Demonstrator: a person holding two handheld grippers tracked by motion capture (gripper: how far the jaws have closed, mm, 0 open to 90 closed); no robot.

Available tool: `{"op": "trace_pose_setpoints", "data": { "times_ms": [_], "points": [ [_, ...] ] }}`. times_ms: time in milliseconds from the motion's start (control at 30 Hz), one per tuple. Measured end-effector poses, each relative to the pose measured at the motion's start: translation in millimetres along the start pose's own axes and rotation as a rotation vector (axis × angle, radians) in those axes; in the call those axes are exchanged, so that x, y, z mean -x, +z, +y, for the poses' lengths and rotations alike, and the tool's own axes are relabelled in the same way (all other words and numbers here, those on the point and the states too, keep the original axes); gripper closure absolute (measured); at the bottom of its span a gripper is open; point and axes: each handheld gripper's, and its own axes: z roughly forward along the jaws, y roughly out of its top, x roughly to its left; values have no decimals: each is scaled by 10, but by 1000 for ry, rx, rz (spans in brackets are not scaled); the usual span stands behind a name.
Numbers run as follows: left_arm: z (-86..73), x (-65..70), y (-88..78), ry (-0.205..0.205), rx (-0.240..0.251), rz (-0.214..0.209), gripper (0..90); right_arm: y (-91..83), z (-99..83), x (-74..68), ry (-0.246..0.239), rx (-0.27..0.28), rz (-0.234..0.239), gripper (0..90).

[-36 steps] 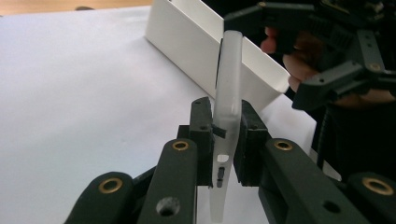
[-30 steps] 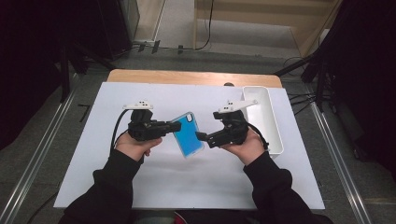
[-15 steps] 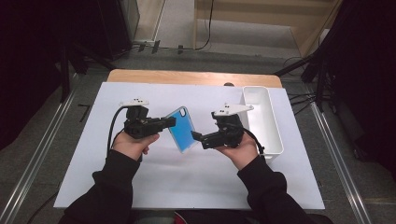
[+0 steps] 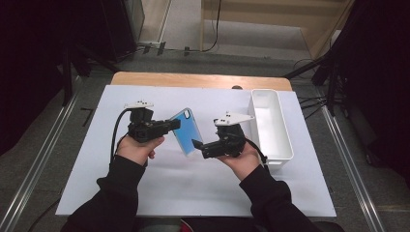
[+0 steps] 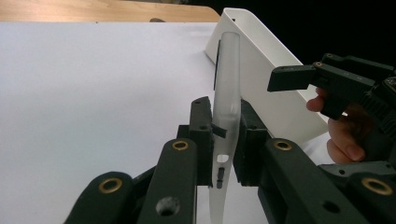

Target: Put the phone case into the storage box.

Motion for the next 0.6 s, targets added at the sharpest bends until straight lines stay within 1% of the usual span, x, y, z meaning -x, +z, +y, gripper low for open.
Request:
{"op": "trace_pose_setpoints", "data": {
  "times_ms": [133, 200, 400, 600],
  "points": [
    [1, 9, 20, -14, -12, -9, 792, 15, -2, -5, -8, 4, 1, 0],
    [3, 17, 27, -12, -16, -7, 792, 19, 1, -14, -10, 5, 2, 0],
    [-9, 59, 56, -2, -25, -20, 792, 32, 13, -44, -6, 12, -5, 0],
    [-26, 77, 79, -10, -29, -35, 791, 69, 14, -92, -18, 15, -15, 0]
  ]
}}
